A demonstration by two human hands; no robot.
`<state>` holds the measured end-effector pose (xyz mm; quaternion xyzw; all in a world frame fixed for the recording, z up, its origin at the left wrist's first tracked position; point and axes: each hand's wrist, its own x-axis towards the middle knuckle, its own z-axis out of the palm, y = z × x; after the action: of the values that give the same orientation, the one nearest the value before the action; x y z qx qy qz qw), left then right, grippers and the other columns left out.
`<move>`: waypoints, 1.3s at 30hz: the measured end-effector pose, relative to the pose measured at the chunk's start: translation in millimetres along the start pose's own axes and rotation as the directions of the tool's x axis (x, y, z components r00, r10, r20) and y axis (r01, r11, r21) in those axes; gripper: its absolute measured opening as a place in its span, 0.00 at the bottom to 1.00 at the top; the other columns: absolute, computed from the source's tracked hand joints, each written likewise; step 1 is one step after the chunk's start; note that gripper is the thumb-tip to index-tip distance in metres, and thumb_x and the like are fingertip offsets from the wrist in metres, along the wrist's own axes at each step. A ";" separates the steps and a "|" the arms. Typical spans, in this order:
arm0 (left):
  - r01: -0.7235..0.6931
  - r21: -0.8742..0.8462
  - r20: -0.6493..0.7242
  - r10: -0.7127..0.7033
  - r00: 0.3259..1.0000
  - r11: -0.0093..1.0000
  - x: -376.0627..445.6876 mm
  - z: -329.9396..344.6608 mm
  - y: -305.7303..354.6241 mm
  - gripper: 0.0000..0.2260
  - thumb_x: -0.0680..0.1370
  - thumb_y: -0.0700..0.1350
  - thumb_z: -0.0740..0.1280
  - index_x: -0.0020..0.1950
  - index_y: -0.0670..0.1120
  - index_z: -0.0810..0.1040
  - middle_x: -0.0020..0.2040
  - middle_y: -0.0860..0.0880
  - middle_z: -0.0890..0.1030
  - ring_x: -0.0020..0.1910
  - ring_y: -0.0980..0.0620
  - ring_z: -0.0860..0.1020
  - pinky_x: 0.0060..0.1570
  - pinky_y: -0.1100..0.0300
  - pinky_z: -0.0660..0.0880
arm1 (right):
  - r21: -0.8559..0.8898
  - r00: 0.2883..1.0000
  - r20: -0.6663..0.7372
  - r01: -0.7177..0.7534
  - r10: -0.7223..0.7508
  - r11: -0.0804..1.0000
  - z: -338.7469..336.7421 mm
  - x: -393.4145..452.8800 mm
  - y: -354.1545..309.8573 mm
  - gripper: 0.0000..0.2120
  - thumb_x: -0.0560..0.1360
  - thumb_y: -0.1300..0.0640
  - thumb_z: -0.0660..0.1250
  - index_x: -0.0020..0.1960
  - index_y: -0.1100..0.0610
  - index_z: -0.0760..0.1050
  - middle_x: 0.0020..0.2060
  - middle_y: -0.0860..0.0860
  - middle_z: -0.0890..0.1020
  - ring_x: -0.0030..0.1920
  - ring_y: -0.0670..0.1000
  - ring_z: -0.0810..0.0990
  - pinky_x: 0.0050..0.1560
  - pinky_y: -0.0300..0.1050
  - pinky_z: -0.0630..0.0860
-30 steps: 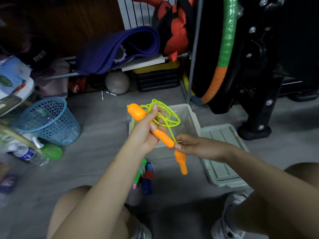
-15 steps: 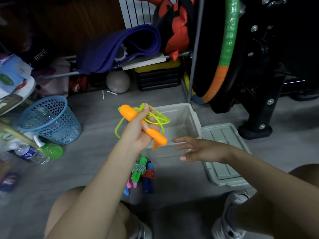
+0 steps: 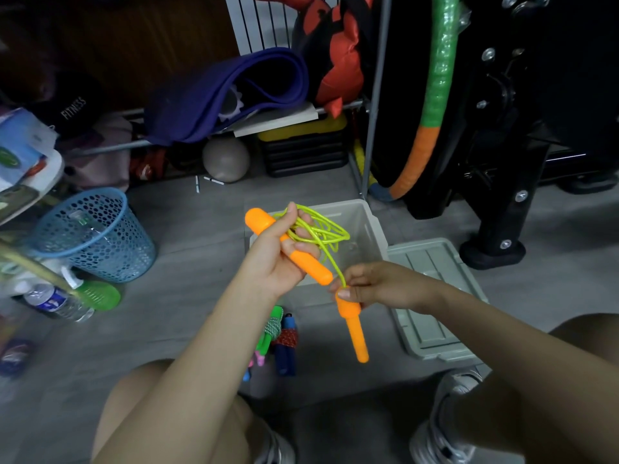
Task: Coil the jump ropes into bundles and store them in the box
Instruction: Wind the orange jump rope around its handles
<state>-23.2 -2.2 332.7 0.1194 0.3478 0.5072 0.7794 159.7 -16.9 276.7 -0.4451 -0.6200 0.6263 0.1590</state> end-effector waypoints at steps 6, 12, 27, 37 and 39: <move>-0.100 0.282 -0.128 0.140 0.982 0.954 11.1 -13.5 9.1 0.09 0.80 0.44 0.63 0.40 0.45 0.73 0.31 0.51 0.77 0.24 0.60 0.70 0.20 0.69 0.63 | -0.007 0.999 0.005 -0.037 0.037 0.999 -3.0 -11.1 -11.7 0.07 0.77 0.56 0.64 0.48 0.58 0.79 0.49 0.59 0.83 0.49 0.56 0.82 0.46 0.47 0.79; 0.130 0.667 -0.241 0.048 0.969 0.734 15.5 -21.7 -12.2 0.04 0.79 0.41 0.64 0.44 0.45 0.74 0.39 0.46 0.80 0.26 0.58 0.76 0.19 0.70 0.65 | 0.239 0.966 -0.256 0.037 0.026 0.970 -15.4 -15.9 -23.3 0.13 0.76 0.50 0.63 0.49 0.59 0.79 0.37 0.57 0.84 0.41 0.56 0.81 0.55 0.63 0.74; 0.217 0.701 0.051 -0.351 0.935 0.680 2.5 -12.5 -38.3 0.07 0.76 0.40 0.68 0.53 0.43 0.78 0.50 0.45 0.81 0.57 0.45 0.78 0.57 0.36 0.74 | 0.322 0.929 -0.368 0.100 0.027 0.941 -2.0 -9.3 -21.5 0.14 0.77 0.52 0.64 0.48 0.64 0.75 0.38 0.57 0.80 0.37 0.52 0.81 0.34 0.41 0.77; 0.217 0.763 0.051 -0.391 0.919 0.609 0.3 -9.9 -41.7 0.06 0.78 0.39 0.65 0.53 0.37 0.76 0.41 0.40 0.82 0.40 0.48 0.83 0.44 0.50 0.81 | 0.446 0.957 -0.288 0.116 0.020 0.887 3.0 -9.5 -18.1 0.18 0.69 0.50 0.69 0.49 0.64 0.76 0.41 0.59 0.81 0.44 0.56 0.81 0.47 0.48 0.78; 0.232 0.766 0.046 -0.410 0.911 0.600 0.0 -9.9 -43.3 0.06 0.78 0.39 0.65 0.53 0.38 0.76 0.41 0.40 0.82 0.41 0.47 0.83 0.44 0.50 0.81 | 0.473 0.967 -0.255 0.107 0.020 0.874 5.5 -8.6 -17.8 0.17 0.69 0.51 0.69 0.47 0.65 0.76 0.40 0.59 0.81 0.43 0.56 0.80 0.48 0.49 0.76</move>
<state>1.0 -23.6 302.2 0.4172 0.4527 0.1542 0.7728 153.9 -23.7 295.3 -0.4529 -0.4286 0.6957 0.3566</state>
